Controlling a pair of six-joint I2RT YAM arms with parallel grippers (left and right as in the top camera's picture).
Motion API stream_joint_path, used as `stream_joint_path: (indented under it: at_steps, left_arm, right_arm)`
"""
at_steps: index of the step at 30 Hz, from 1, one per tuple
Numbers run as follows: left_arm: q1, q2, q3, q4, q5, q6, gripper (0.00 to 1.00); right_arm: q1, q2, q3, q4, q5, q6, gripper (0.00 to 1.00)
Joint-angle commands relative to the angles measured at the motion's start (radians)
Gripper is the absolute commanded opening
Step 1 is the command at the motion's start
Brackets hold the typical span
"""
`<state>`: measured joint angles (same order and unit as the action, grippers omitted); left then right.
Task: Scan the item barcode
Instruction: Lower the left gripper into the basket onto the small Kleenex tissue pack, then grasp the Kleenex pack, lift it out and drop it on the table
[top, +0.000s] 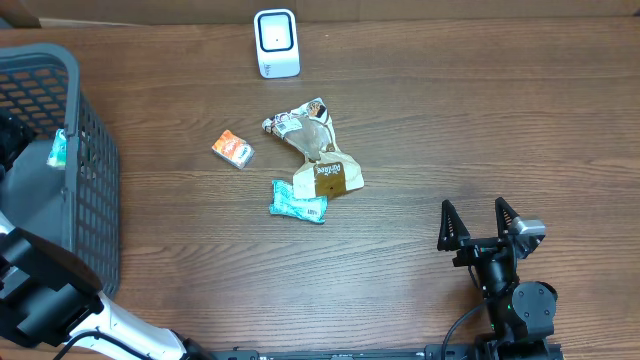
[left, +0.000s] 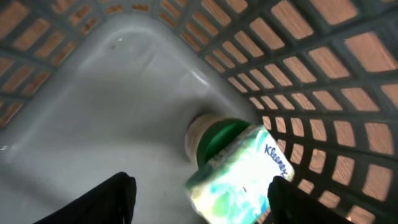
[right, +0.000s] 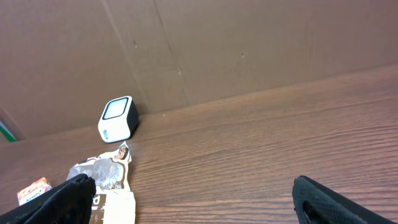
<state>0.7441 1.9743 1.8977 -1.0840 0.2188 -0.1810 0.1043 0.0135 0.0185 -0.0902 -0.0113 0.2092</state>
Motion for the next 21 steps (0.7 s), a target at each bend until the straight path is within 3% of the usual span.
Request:
stream_joint_path:
  at_steps: [1, 17, 19, 21]
  left_arm:
    - [-0.007, 0.001, -0.080, 0.041, 0.073, 0.070, 0.72]
    - [-0.046, 0.001, -0.266, 0.190, 0.080, 0.107, 0.73]
    - [-0.046, 0.001, -0.296, 0.206, 0.063, 0.107, 0.68]
    - [-0.046, 0.001, -0.315, 0.217, 0.059, 0.107, 0.54]
  right_arm:
    - [-0.004, -0.011, -0.011, 0.006, 0.002, -0.001, 1.00]
    - [-0.004, -0.011, -0.011, 0.006, 0.002, -0.001, 1.00]
    - [-0.004, -0.011, -0.011, 0.006, 0.002, -0.001, 1.00]
    - [-0.004, -0.011, -0.011, 0.006, 0.002, -0.001, 1.00]
